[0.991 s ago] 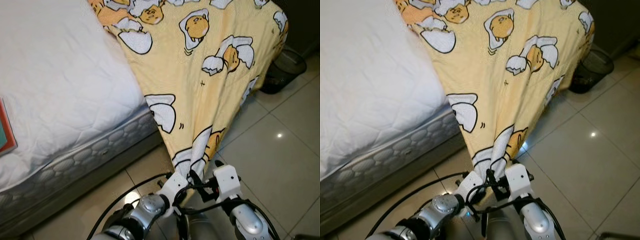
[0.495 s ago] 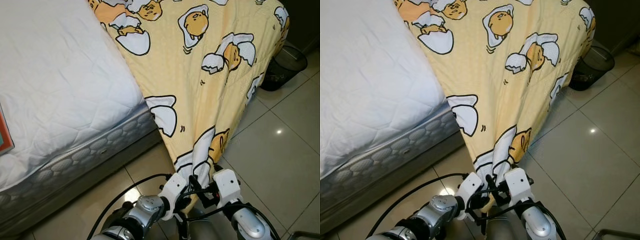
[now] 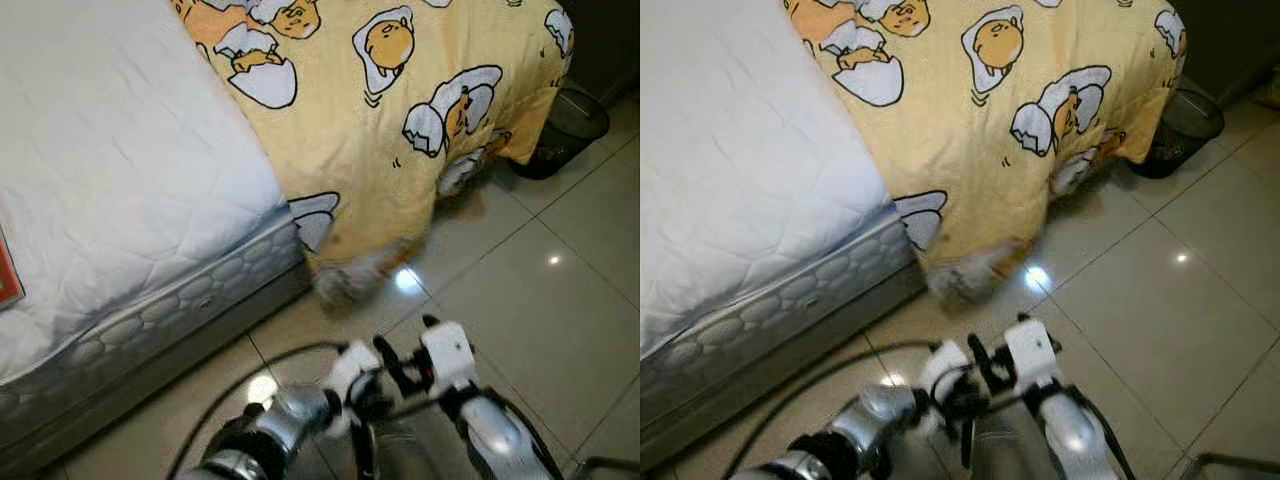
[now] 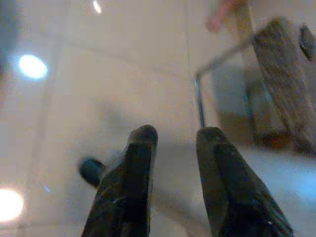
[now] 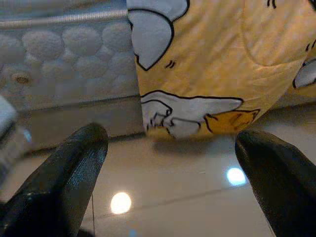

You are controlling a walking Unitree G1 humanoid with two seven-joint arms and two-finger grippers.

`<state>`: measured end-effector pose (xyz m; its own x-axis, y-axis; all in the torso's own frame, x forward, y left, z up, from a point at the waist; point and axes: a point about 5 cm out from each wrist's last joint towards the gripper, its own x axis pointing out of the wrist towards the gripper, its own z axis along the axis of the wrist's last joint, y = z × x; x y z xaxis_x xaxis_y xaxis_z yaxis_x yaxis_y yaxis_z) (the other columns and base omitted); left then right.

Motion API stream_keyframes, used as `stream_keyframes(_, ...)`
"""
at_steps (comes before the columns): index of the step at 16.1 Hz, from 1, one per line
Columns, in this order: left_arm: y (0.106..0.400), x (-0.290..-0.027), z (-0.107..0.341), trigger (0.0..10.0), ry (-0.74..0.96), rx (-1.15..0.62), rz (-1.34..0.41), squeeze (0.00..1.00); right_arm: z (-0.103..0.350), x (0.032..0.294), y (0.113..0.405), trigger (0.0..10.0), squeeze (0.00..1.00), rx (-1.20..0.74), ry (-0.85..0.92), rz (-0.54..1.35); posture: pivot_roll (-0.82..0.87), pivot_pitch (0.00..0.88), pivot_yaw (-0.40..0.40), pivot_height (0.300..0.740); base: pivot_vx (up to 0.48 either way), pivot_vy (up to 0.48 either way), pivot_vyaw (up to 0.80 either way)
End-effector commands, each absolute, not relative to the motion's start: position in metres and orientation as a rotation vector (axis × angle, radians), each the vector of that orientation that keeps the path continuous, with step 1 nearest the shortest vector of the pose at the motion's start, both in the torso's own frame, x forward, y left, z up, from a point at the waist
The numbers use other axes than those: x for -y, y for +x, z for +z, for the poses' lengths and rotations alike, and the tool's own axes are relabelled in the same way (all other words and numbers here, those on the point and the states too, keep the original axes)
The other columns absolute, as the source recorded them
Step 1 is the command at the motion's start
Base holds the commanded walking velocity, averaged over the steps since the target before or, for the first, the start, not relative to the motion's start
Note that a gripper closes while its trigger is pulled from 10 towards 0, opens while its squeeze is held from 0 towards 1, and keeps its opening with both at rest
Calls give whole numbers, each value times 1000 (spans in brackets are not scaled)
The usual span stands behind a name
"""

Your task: Clean up the room

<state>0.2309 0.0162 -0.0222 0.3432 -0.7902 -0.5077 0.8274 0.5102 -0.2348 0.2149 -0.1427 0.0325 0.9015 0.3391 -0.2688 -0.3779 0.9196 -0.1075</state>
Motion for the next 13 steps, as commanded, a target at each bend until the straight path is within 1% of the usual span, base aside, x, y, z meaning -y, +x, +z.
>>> stream_keyframes(1, 243, -31, -17, 10000, 89, -561, -995, 1000, 29, 145, 221, 10000, 0, -249, -155, 336, -282, 162, 20, 740, 0, 0, 0)
stream_keyframes(2, 253, -40, -11, 10000, 108, -520, -943, 1000, 30, 145, 229, 10000, 0, -235, -161, 318, -272, 131, 30, 740, 0, 0, 0)
stream_keyframes(4, 304, -93, 26, 10000, 197, -293, -559, 1000, 61, 154, 274, 10000, 0, -93, -159, 140, -240, 17, 67, 740, 0, 0, 0)
stream_keyframes(6, 323, -117, 49, 10000, 230, -182, -396, 1000, 80, 163, 295, 10000, 0, -17, -153, 28, -230, 0, 81, 740, 0, 0, 0)
stream_keyframes(7, 336, -128, 68, 10000, 255, -105, -286, 1000, 96, 174, 305, 10000, 0, 45, -137, -67, -215, 0, 85, 740, 0, 0, 0)
stream_keyframes(8, 343, -134, 82, 10000, 250, -53, -224, 1000, 106, 181, 309, 10000, 0, 93, -114, -114, -211, 0, 87, 740, 0, 0, 0)
stream_keyframes(9, 344, -139, 90, 10000, 195, -22, -187, 1000, 111, 184, 306, 10000, 1000, 138, -74, -119, -208, 0, 84, 740, 0, 0, 0)
stream_keyframes(10, 342, -143, 93, 10000, 148, 12, -176, 1000, 108, 184, 303, 10000, 1000, 142, -68, -110, -207, 0, 82, 740, 0, 0, 0)
stream_keyframes(11, 338, -147, 92, 10000, 142, 28, -156, 0, 99, 183, 301, 10000, 1000, 108, -79, -105, -205, 0, 81, 740, 0, -461, 0)
stream_keyframes(12, 335, -149, 86, 10000, 156, 0, -131, 0, 91, 182, 297, 10000, 1000, 84, -67, -96, -199, 0, 77, 740, 0, -461, 0)
stream_keyframes(13, 333, -151, 78, 10000, 114, -40, -80, 0, 85, 177, 295, 10000, 1000, 73, -73, -72, -204, 0, 75, 740, 0, -458, 0)
